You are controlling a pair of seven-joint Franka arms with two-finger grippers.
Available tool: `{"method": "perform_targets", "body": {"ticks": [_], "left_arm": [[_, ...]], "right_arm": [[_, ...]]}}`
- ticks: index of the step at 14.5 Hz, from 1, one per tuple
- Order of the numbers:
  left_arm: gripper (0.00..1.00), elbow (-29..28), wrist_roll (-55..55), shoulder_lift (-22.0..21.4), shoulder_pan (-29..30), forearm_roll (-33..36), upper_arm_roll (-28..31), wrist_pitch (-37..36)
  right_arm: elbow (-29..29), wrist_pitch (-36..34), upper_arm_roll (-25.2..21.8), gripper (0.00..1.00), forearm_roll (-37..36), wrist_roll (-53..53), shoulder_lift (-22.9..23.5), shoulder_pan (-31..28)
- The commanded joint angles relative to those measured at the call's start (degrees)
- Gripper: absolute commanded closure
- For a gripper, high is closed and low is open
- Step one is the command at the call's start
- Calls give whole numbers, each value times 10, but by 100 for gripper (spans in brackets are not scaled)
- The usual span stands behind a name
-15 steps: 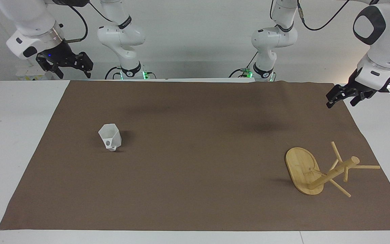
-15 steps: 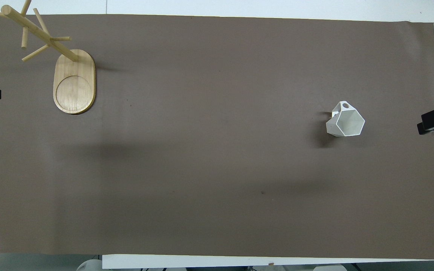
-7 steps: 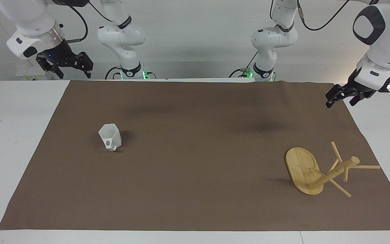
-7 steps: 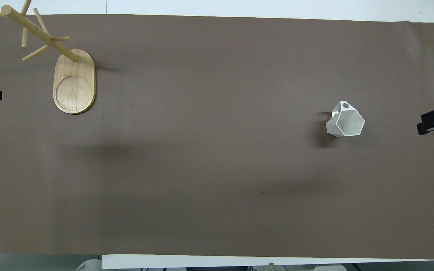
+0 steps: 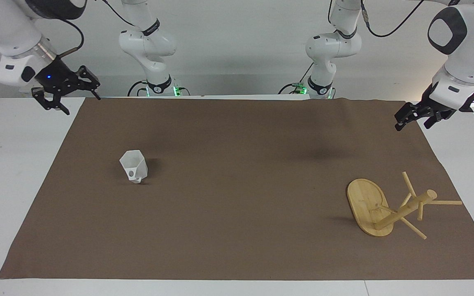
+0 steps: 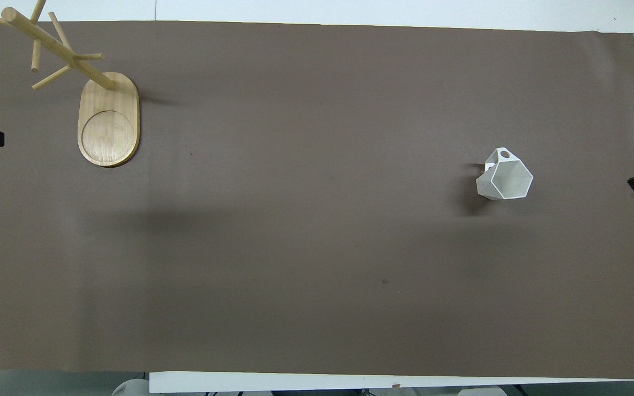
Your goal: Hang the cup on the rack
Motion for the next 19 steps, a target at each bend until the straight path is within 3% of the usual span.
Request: {"method": "perform_targets", "body": {"ticks": [1,4,8,16,19], "left_arm": [[0,-3,-2,-4,1,9,1,1],[0,-4,-7,-5,1,9,0,1],[0,-3,-9,-4,-7,9,-2,17],[0,-61,-54,-35,-46,7,-6,12],[0,-64,-51,-36,-49,7,-6,14]], "right_arm": [[-2,12,3,0,118,-201,62,-68],[-58,6,3,0,235,-399,95,-129],[-145,-4,3,0,360,-629,136,-154],[-94,-69,10,0,433,-817,334,-188],[-105,-67,10,0,438,-853,338,-173]]}}
